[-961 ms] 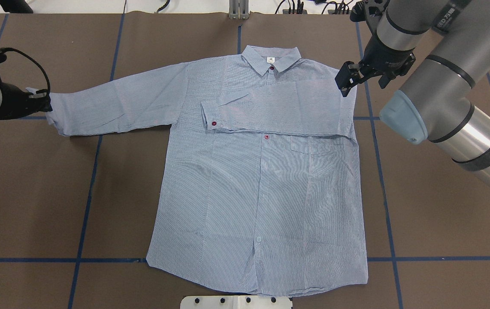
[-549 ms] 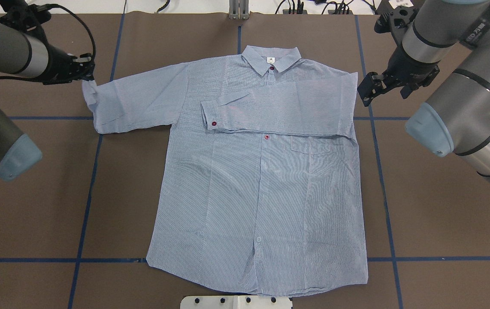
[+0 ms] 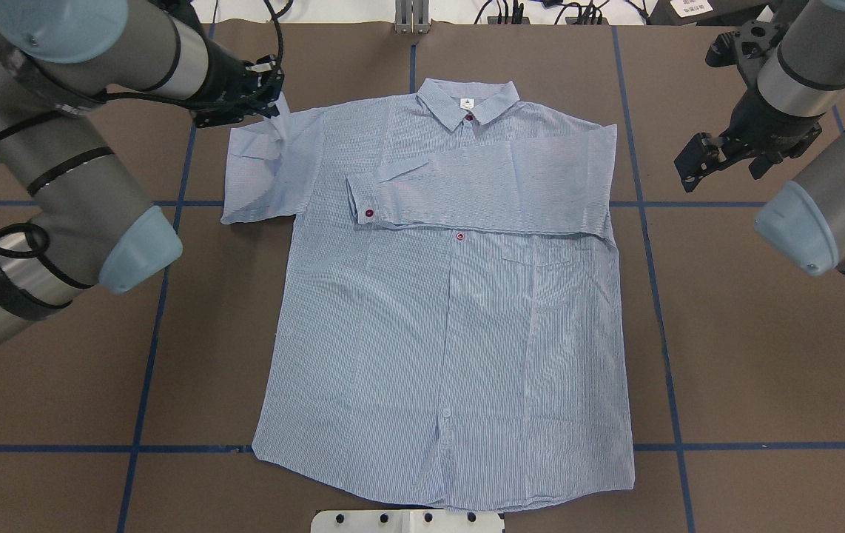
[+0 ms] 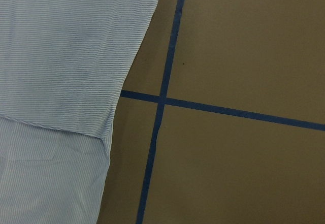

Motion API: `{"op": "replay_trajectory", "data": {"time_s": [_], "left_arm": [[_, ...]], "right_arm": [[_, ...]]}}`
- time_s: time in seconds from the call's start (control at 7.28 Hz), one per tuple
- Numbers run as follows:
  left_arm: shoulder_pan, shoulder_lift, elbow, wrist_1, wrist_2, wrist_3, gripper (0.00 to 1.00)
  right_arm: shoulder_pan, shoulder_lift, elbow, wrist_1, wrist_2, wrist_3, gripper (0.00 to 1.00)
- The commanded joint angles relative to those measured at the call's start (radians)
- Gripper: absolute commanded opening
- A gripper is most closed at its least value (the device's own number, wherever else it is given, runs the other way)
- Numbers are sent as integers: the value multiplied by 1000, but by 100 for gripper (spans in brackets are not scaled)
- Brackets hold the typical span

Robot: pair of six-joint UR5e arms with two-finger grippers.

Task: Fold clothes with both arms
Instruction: 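Lift the sleeve with the left gripper and fold it across toward the collar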

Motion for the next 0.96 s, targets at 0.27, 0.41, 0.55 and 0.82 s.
{"op": "replay_trajectory", "data": {"time_s": [0.27, 0.41, 0.55, 0.82], "left_arm": [[45, -313, 268, -8, -6, -211, 0], [47, -359, 303, -9, -32, -242, 0], [56, -391, 315, -12, -41, -287, 0], [97, -412, 319, -11, -40, -296, 0]], "right_arm": [[26, -16, 7, -20, 18, -23, 100], [26, -16, 7, -19, 18, -23, 100], [26, -18, 4, -19, 18, -23, 100], [24, -16, 2, -17, 18, -23, 100]]}}
